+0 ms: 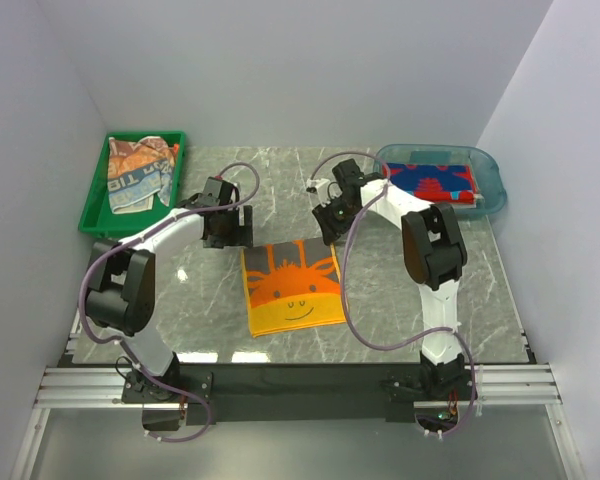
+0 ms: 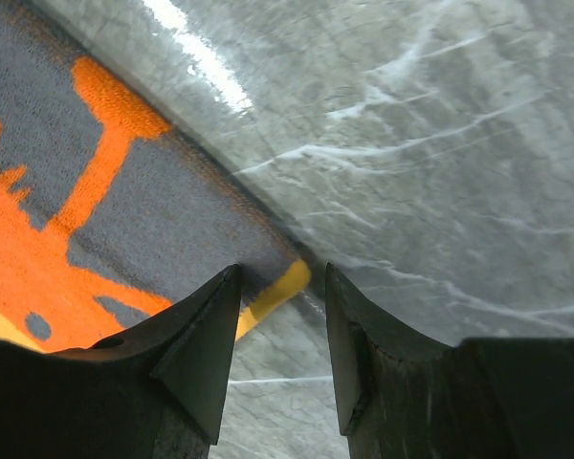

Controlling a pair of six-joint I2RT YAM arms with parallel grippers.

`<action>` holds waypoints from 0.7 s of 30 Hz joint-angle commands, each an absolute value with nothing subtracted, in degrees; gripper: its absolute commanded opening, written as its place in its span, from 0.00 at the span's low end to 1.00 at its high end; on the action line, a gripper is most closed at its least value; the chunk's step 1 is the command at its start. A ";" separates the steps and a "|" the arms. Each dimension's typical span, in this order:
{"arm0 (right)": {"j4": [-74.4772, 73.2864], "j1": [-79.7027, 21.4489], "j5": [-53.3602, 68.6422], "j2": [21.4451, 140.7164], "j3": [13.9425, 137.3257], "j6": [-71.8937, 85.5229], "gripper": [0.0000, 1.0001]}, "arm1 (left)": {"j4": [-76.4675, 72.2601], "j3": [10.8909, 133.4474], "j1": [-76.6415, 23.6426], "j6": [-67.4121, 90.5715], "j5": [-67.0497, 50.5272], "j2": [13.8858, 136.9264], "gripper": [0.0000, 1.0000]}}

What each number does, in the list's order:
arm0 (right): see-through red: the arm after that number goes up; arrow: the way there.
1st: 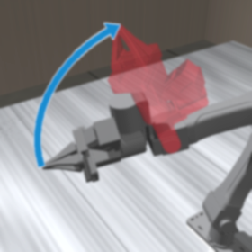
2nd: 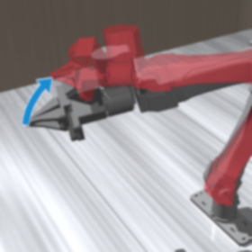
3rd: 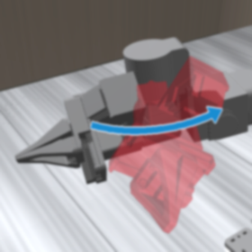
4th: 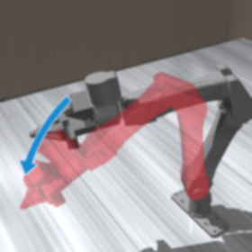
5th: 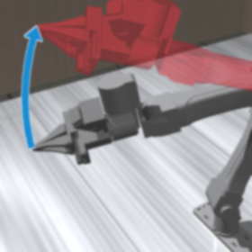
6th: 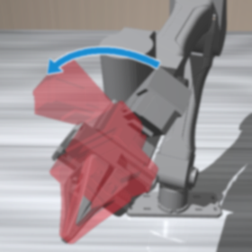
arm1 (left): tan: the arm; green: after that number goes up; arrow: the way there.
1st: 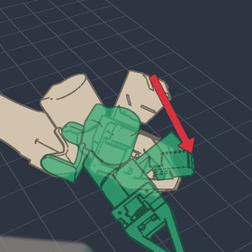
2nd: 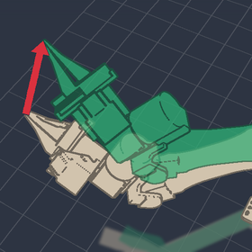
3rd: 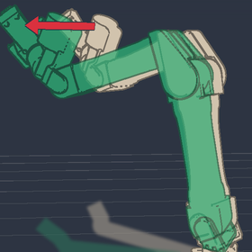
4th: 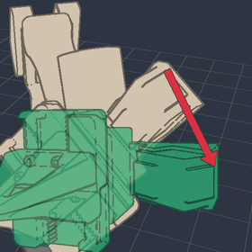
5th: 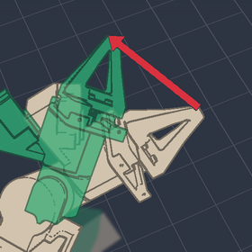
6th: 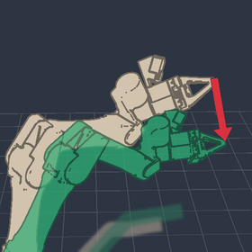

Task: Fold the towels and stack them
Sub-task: Fold the towel

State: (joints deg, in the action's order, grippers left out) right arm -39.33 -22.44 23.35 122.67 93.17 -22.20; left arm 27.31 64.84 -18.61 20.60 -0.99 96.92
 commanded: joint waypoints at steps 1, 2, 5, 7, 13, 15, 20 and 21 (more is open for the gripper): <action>-41.22 -23.64 22.25 123.04 96.59 -23.91 0.48 | 26.54 64.69 -18.54 19.95 -0.18 93.52 0.89; -41.39 -23.82 21.98 123.48 96.85 -23.82 0.48 | 26.54 64.77 -18.54 20.04 -0.18 93.52 0.91; -41.83 -24.08 21.27 124.80 97.91 -23.73 0.48 | 26.72 64.78 -18.54 20.21 2.11 93.60 0.94; -42.27 -24.52 19.96 125.85 98.52 -23.90 0.48 | 26.63 64.69 -18.54 20.21 1.67 93.87 0.93; -44.56 -25.05 18.72 127.53 99.05 -24.87 0.40 | 26.72 64.95 -18.54 20.04 0.97 94.66 0.89; -45.52 -25.31 18.37 127.79 98.96 -25.31 0.39 | 26.46 64.78 -18.54 20.04 0.79 94.75 0.88; -47.28 -25.66 17.58 128.85 99.14 -26.01 0.28 | 26.37 65.39 -18.54 19.42 -0.78 96.32 0.84; -47.20 -25.66 17.58 128.93 98.97 -26.19 0.24 | 26.28 65.56 -18.54 19.34 -1.23 96.76 0.83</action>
